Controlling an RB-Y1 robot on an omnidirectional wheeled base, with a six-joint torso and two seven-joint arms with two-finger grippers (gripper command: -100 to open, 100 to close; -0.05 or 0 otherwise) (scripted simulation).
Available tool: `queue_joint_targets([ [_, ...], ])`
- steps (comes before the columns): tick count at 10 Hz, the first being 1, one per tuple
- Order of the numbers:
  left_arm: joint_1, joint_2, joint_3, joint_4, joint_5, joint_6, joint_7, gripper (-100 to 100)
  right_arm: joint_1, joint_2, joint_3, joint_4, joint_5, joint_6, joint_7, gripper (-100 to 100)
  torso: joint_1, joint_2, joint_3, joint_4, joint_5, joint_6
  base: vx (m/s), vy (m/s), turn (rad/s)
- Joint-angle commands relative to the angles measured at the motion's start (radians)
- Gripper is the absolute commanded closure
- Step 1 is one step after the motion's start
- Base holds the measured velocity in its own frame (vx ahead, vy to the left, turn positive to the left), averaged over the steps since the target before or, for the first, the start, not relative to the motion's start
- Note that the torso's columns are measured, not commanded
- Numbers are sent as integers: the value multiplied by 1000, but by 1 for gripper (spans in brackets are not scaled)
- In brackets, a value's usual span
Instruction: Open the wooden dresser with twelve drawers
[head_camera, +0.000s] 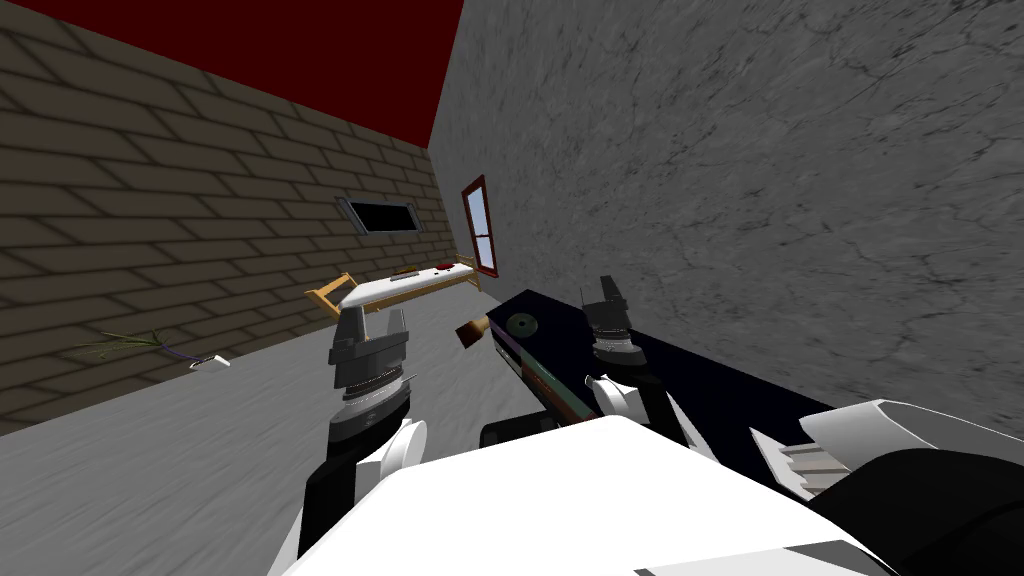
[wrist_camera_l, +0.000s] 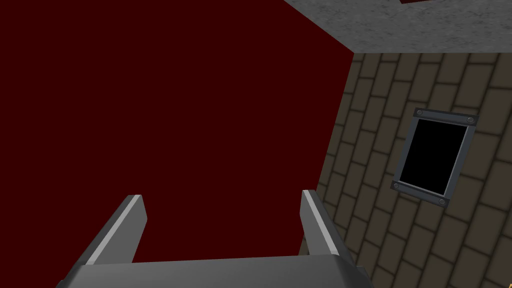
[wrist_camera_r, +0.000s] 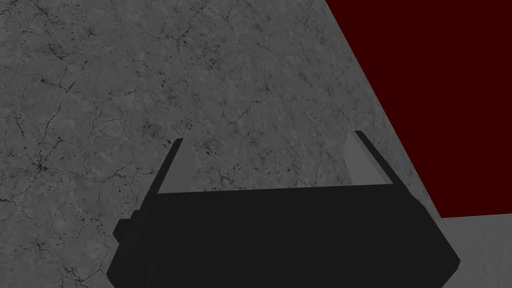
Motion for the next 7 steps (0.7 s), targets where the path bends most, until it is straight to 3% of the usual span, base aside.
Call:
queue_joint_targets([
  [1, 0, 0, 0, 0, 0, 0, 0, 0, 0, 0, 0, 0, 0, 0, 0, 0, 0, 41, -82, 41, 0, 0, 0, 0, 0],
  [7, 0, 0, 0, 0, 0, 0, 0, 0, 0, 0, 0, 0, 0, 0, 0, 0, 0, 470, -939, 470, 0, 0, 0, 0, 0],
])
